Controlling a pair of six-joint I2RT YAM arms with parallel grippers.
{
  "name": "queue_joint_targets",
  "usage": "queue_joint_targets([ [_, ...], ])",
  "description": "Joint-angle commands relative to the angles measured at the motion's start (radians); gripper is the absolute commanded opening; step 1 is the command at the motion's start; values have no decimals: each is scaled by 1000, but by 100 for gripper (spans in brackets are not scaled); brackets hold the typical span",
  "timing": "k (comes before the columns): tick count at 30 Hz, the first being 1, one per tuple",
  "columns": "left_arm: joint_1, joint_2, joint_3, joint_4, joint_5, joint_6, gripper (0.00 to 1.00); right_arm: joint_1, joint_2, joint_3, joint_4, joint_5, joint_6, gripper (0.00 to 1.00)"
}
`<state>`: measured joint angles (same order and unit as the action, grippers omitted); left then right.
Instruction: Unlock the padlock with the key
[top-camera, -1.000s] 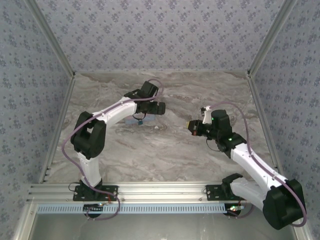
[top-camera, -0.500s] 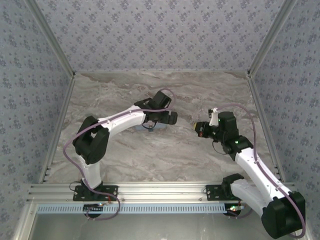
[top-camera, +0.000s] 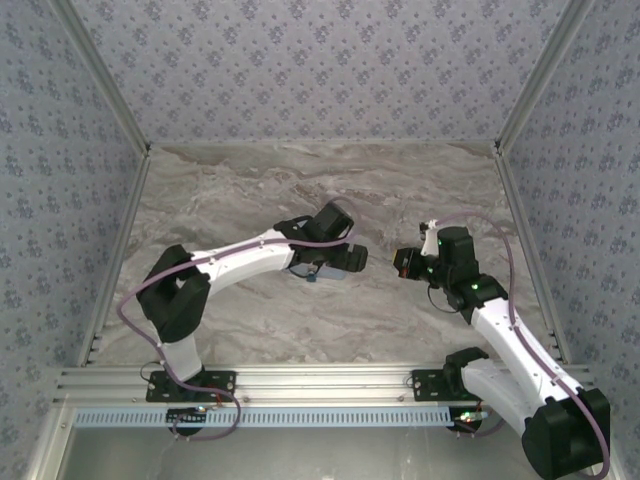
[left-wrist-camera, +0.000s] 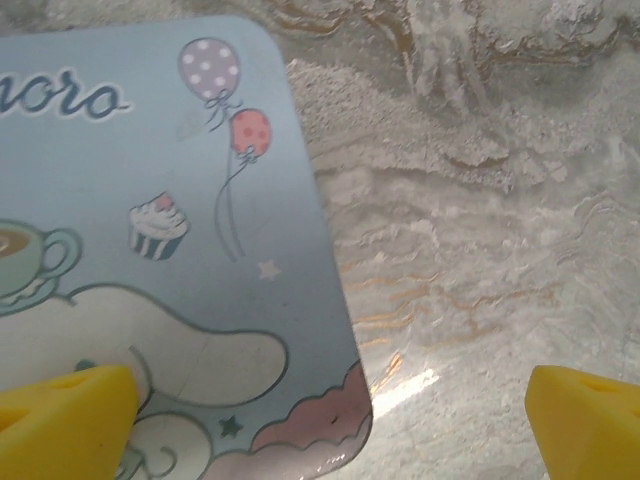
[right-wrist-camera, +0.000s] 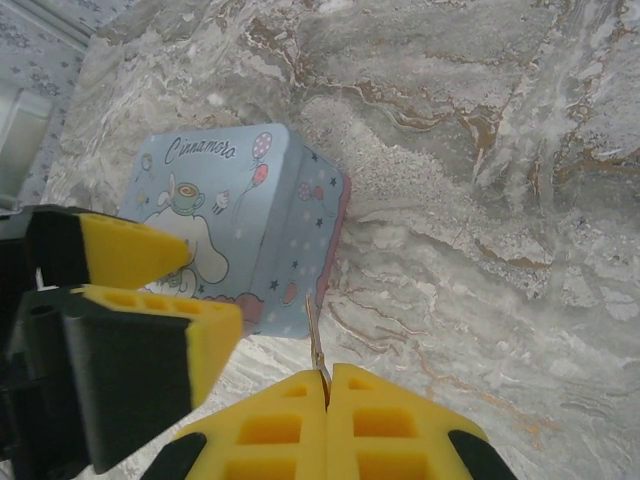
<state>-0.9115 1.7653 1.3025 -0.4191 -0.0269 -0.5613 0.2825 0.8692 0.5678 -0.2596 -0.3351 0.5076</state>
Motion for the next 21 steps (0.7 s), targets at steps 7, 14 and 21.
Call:
queue_joint_targets([
  [7, 33, -213, -99, 7, -67, 17, 99, -2, -18, -28, 33, -32, 0, 0],
  [14, 124, -478, -383, 248, -56, 47, 99, 57, -8, -70, 165, -50, 24, 0],
  [21, 133, -677, -671, 551, -43, 202, 100, 153, 60, -54, 223, -2, 26, 0],
])
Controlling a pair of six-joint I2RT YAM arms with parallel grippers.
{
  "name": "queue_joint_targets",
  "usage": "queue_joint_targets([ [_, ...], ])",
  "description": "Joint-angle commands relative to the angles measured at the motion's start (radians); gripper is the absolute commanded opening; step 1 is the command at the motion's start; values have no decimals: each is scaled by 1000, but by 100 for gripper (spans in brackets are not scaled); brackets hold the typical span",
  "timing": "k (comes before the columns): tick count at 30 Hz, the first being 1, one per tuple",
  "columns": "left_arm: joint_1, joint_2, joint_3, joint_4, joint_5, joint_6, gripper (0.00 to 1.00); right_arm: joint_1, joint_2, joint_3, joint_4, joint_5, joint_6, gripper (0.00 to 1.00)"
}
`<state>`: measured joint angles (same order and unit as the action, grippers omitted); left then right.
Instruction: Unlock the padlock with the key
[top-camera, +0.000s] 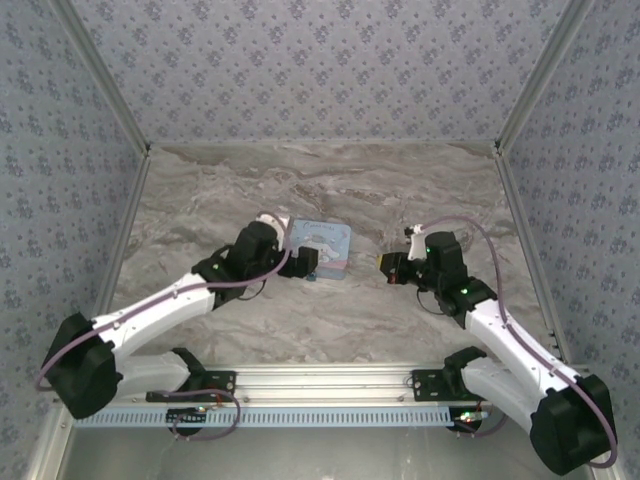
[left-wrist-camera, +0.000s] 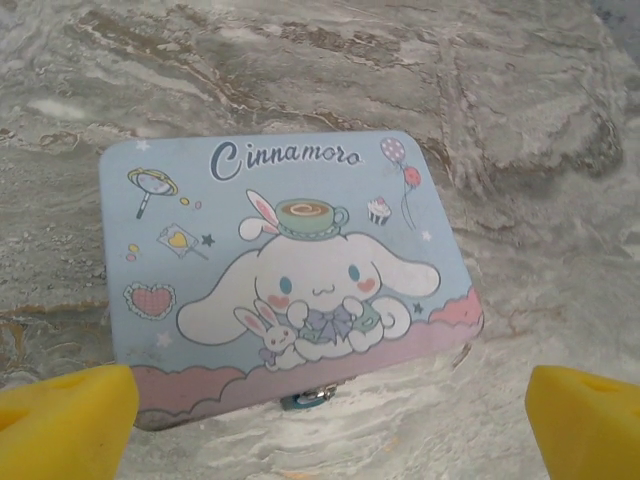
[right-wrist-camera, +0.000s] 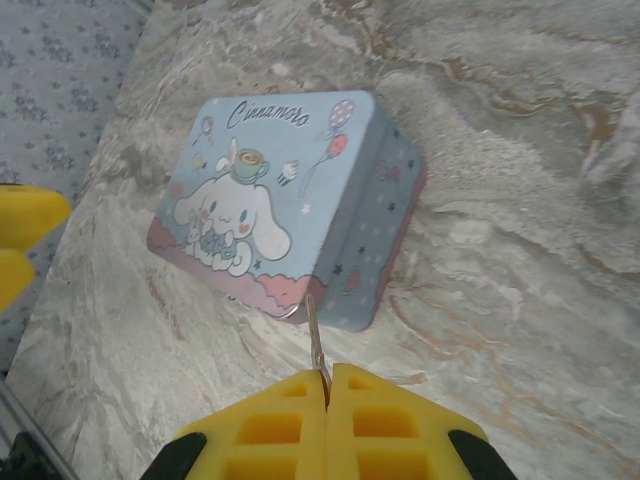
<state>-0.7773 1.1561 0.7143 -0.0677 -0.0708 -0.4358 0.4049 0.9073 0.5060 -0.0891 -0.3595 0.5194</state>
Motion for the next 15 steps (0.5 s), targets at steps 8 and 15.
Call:
queue_joint_targets([
  [8, 42, -163, -190, 125, 51, 37, 99, 125, 111, 20, 146, 60, 46, 0],
  [15, 47, -45, -243, 189, 303, -82, 90, 173, 216, 45, 263, 48, 95, 0],
])
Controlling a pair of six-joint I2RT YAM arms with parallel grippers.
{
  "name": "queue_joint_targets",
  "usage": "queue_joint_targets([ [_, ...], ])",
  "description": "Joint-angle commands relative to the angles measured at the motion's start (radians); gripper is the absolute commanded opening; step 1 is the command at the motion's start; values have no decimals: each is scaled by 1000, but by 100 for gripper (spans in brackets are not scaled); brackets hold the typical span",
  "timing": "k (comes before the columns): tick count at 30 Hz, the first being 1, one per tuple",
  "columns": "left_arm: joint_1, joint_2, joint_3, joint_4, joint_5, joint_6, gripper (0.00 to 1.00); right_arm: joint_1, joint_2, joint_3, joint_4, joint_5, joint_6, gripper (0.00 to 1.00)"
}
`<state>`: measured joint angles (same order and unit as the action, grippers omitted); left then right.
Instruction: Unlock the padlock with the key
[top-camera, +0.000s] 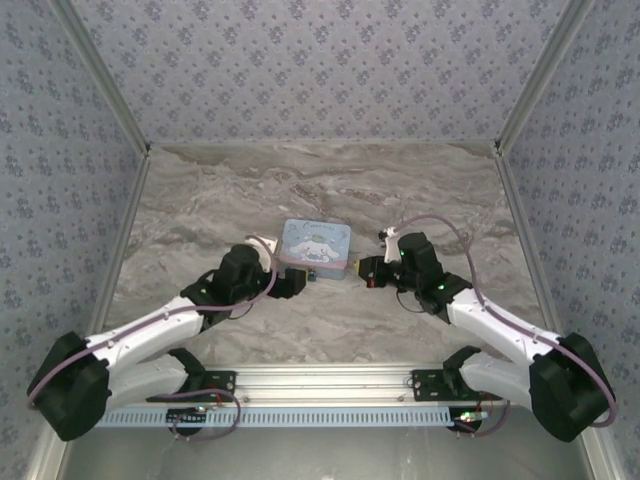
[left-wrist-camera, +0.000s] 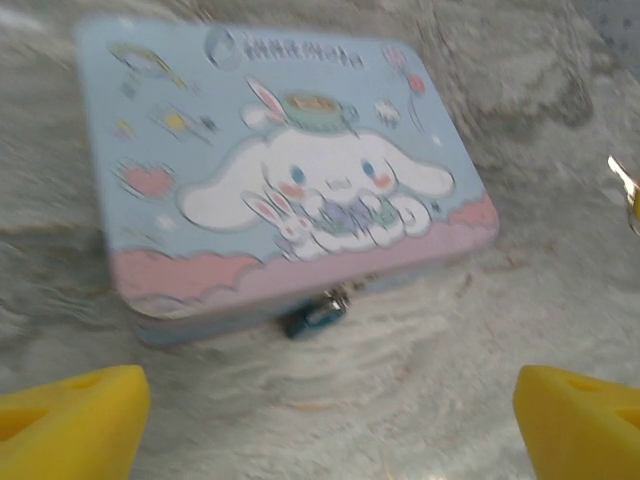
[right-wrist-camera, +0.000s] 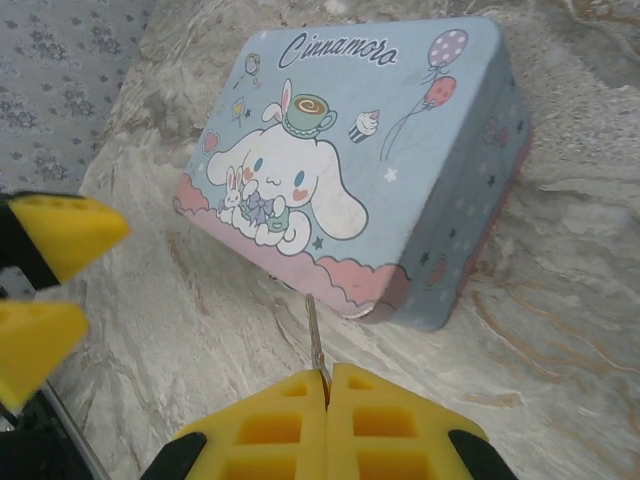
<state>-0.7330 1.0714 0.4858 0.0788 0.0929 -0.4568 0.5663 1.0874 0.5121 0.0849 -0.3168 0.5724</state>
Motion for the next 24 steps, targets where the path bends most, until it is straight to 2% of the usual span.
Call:
queue_joint_targets([
  [1, 3, 54, -26, 66, 155, -75, 89, 15, 56, 43, 109, -4, 48, 0],
  [4, 5, 101, -52, 147, 201, -106, 89, 25, 126, 68, 152, -21, 73, 0],
  [13, 51, 239, -46, 257, 266, -106, 87, 16, 312, 186, 121, -49, 66, 0],
  [24, 87, 408, 14, 335, 348, -22, 78, 6, 433, 222, 22, -20, 66, 0],
])
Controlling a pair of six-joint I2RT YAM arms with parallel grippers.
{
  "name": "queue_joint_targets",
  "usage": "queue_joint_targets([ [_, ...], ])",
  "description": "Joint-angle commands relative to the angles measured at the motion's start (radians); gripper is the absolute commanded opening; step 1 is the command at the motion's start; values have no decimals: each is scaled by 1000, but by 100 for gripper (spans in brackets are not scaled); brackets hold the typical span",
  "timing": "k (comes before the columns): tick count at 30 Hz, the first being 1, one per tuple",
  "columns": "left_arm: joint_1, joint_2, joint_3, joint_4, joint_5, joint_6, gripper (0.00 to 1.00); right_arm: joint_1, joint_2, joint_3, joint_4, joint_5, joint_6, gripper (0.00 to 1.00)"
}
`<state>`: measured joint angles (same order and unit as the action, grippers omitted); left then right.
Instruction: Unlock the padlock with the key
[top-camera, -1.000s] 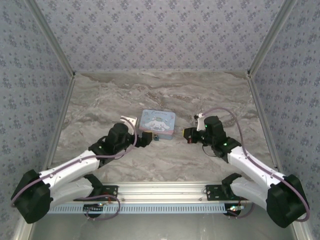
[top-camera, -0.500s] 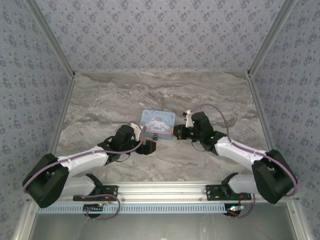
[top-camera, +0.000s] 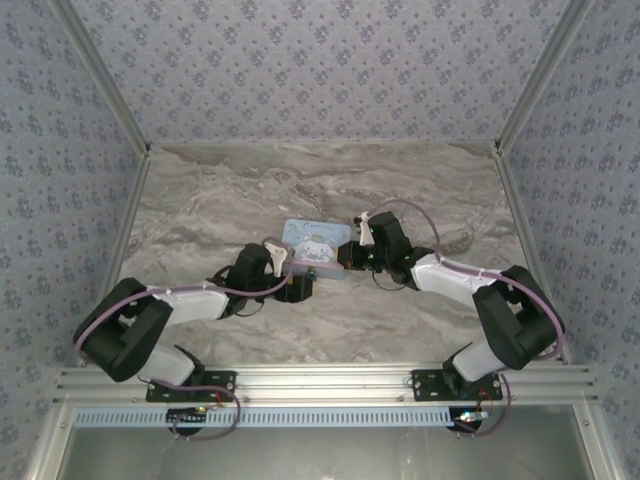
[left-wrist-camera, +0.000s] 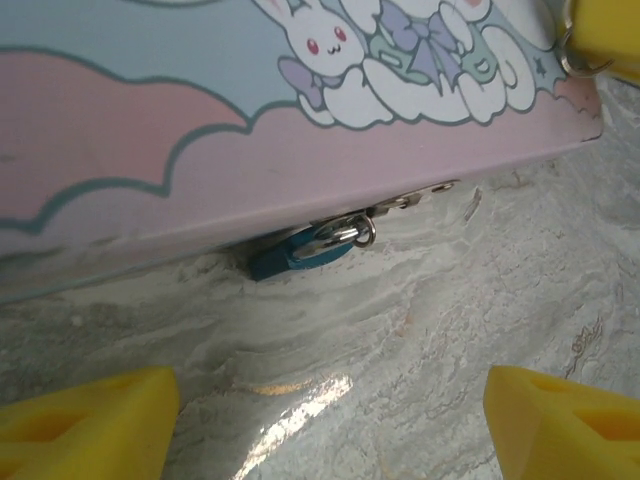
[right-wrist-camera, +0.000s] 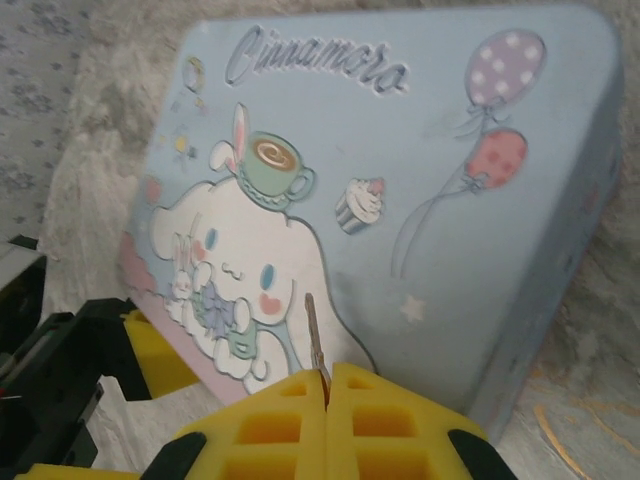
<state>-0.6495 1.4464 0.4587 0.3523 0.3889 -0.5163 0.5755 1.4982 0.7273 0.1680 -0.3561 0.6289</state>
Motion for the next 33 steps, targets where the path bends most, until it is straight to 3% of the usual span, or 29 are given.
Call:
queue_joint_targets([
  [1, 4, 48, 46, 69, 56, 41, 78, -4, 28, 4, -63, 20, 9, 0],
  [19, 5, 222, 51, 310, -6, 132, 66, 15, 15, -30, -85, 81, 9, 0],
  [33, 1, 270, 85, 328, 27, 84, 50, 34, 36, -30, -49, 100, 26, 0],
])
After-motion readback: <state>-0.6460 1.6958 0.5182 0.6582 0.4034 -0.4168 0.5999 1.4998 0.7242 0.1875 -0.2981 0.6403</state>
